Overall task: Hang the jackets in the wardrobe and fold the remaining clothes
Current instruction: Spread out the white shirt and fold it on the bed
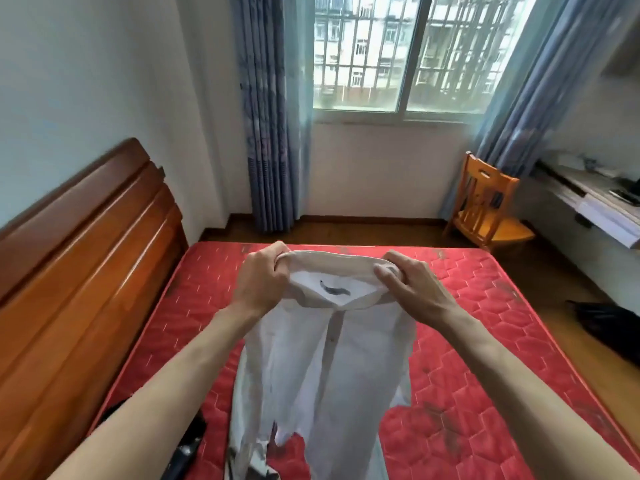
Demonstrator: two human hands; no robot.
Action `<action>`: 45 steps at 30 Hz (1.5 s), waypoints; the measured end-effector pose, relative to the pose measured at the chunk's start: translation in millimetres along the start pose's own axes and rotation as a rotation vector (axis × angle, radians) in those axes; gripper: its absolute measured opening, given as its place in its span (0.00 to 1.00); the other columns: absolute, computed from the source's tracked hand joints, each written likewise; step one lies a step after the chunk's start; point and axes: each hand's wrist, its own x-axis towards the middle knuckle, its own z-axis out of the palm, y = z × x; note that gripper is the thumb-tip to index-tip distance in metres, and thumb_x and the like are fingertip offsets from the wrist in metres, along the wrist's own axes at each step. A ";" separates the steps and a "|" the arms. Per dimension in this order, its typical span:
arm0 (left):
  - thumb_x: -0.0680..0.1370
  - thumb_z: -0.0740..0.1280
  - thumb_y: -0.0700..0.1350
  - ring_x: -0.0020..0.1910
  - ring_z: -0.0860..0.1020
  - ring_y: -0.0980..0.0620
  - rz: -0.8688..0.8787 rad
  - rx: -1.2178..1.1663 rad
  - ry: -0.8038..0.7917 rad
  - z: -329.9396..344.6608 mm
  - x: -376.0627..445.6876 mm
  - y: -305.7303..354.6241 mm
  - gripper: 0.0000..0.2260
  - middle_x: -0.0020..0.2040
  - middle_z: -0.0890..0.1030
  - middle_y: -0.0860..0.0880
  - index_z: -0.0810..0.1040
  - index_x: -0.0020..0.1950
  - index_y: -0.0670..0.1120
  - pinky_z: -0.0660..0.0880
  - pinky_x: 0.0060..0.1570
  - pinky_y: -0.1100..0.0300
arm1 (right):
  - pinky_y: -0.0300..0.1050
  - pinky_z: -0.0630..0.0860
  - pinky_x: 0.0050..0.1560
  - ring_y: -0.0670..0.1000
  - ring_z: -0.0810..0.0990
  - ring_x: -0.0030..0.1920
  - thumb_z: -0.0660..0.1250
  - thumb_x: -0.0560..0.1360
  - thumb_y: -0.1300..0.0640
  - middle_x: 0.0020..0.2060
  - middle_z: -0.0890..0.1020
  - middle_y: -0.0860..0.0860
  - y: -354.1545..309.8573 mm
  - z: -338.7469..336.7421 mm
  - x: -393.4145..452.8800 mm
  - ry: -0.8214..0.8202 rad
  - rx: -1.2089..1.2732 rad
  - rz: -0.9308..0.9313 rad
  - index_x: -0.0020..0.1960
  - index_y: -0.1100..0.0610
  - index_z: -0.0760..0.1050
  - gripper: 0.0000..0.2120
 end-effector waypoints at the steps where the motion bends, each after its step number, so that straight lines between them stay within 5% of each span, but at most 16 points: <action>1: 0.79 0.59 0.43 0.34 0.78 0.52 -0.008 -0.041 -0.042 2.7 4.1 10.9 0.12 0.33 0.80 0.51 0.78 0.39 0.47 0.71 0.32 0.56 | 0.50 0.74 0.40 0.47 0.79 0.38 0.57 0.79 0.34 0.36 0.80 0.45 1.8 -13.0 -5.3 0.009 -0.022 -0.006 0.44 0.47 0.74 0.18; 4: 0.74 0.56 0.45 0.32 0.72 0.50 -0.046 -0.153 -0.173 15.5 12.0 44.0 0.12 0.32 0.75 0.46 0.73 0.36 0.40 0.67 0.35 0.54 | 0.51 0.76 0.45 0.46 0.80 0.42 0.53 0.78 0.27 0.41 0.82 0.44 11.2 -53.0 -23.8 0.025 -0.051 -0.059 0.51 0.45 0.76 0.24; 8: 0.71 0.55 0.46 0.34 0.67 0.50 -0.057 -0.269 -0.325 38.5 16.7 81.0 0.14 0.34 0.70 0.46 0.67 0.36 0.34 0.63 0.38 0.52 | 0.37 0.74 0.41 0.42 0.80 0.42 0.59 0.76 0.27 0.47 0.82 0.46 32.2 -98.0 -51.6 0.018 -0.187 -0.294 0.65 0.51 0.74 0.32; 11: 0.69 0.55 0.44 0.30 0.66 0.53 -0.057 -0.260 -0.385 57.9 13.3 107.2 0.08 0.29 0.68 0.53 0.65 0.29 0.45 0.62 0.35 0.55 | 0.46 0.79 0.42 0.53 0.84 0.46 0.65 0.73 0.28 0.56 0.83 0.51 58.6 -121.3 -72.9 -0.033 -0.419 -0.430 0.71 0.54 0.69 0.38; 14: 0.69 0.55 0.44 0.30 0.64 0.54 -0.011 -0.165 -0.419 79.2 5.9 134.0 0.08 0.29 0.66 0.53 0.62 0.29 0.49 0.61 0.34 0.55 | 0.42 0.74 0.37 0.56 0.86 0.43 0.64 0.73 0.27 0.64 0.82 0.54 88.0 -146.2 -93.6 -0.092 -0.566 -0.487 0.76 0.55 0.64 0.43; 21: 0.73 0.58 0.49 0.33 0.64 0.54 -0.054 -0.256 -0.394 134.1 -13.5 194.3 0.12 0.33 0.66 0.51 0.65 0.33 0.44 0.60 0.36 0.54 | 0.44 0.74 0.31 0.47 0.72 0.29 0.66 0.76 0.35 0.49 0.83 0.53 136.2 -216.0 -124.1 -0.233 -0.594 -0.516 0.81 0.51 0.49 0.43; 25: 0.74 0.62 0.51 0.37 0.71 0.53 -0.072 -0.249 -0.367 155.4 -23.9 224.9 0.15 0.37 0.73 0.49 0.73 0.39 0.38 0.67 0.38 0.53 | 0.51 0.78 0.39 0.54 0.78 0.37 0.64 0.73 0.32 0.63 0.78 0.52 157.4 -248.9 -144.0 -0.413 -0.670 -0.558 0.83 0.49 0.39 0.50; 28: 0.74 0.61 0.51 0.36 0.72 0.53 -0.052 -0.248 -0.353 162.5 -32.8 246.4 0.13 0.37 0.74 0.50 0.75 0.39 0.43 0.68 0.38 0.55 | 0.43 0.73 0.41 0.54 0.82 0.46 0.63 0.79 0.34 0.65 0.79 0.50 168.1 -266.1 -149.1 -0.408 -0.596 -0.516 0.83 0.49 0.46 0.42; 31: 0.74 0.61 0.53 0.37 0.70 0.53 -0.041 -0.281 -0.343 166.1 -36.1 261.1 0.17 0.37 0.73 0.48 0.74 0.41 0.39 0.66 0.39 0.52 | 0.33 0.69 0.40 0.51 0.83 0.48 0.65 0.80 0.37 0.53 0.83 0.47 175.8 -280.6 -141.0 -0.300 -0.412 -0.410 0.75 0.49 0.65 0.28; 34: 0.76 0.63 0.61 0.36 0.70 0.53 -0.023 -0.306 -0.339 170.4 -38.1 270.2 0.21 0.37 0.72 0.49 0.73 0.40 0.42 0.66 0.39 0.53 | 0.44 0.72 0.34 0.48 0.79 0.34 0.66 0.79 0.35 0.35 0.80 0.42 183.2 -288.3 -128.7 -0.062 -0.272 -0.388 0.55 0.51 0.77 0.19; 36: 0.77 0.65 0.67 0.35 0.74 0.54 0.003 -0.282 -0.309 174.6 -41.7 276.3 0.21 0.36 0.76 0.53 0.75 0.42 0.49 0.70 0.39 0.54 | 0.52 0.71 0.32 0.49 0.73 0.28 0.63 0.78 0.32 0.27 0.74 0.44 187.5 -288.1 -119.0 0.102 -0.215 -0.304 0.39 0.53 0.74 0.25; 39: 0.71 0.69 0.73 0.40 0.80 0.52 0.125 -0.021 -0.206 180.9 -43.5 283.7 0.23 0.40 0.82 0.56 0.73 0.52 0.56 0.76 0.42 0.53 | 0.56 0.71 0.32 0.52 0.69 0.26 0.61 0.77 0.27 0.22 0.71 0.49 185.3 -288.6 -101.1 0.269 -0.102 -0.120 0.28 0.58 0.68 0.36; 42: 0.71 0.72 0.70 0.41 0.80 0.47 0.262 0.223 -0.135 188.8 -39.4 286.8 0.28 0.45 0.82 0.55 0.66 0.58 0.55 0.74 0.40 0.51 | 0.54 0.68 0.31 0.50 0.65 0.24 0.62 0.75 0.26 0.19 0.66 0.50 180.2 -293.4 -86.1 0.324 -0.003 -0.006 0.24 0.59 0.63 0.40; 45: 0.74 0.73 0.64 0.40 0.77 0.46 0.395 0.175 -0.118 191.9 -28.5 277.9 0.22 0.45 0.80 0.56 0.71 0.56 0.51 0.72 0.39 0.51 | 0.48 0.70 0.30 0.48 0.72 0.26 0.50 0.74 0.20 0.23 0.73 0.49 180.1 -302.8 -87.2 0.317 -0.176 -0.052 0.28 0.57 0.72 0.42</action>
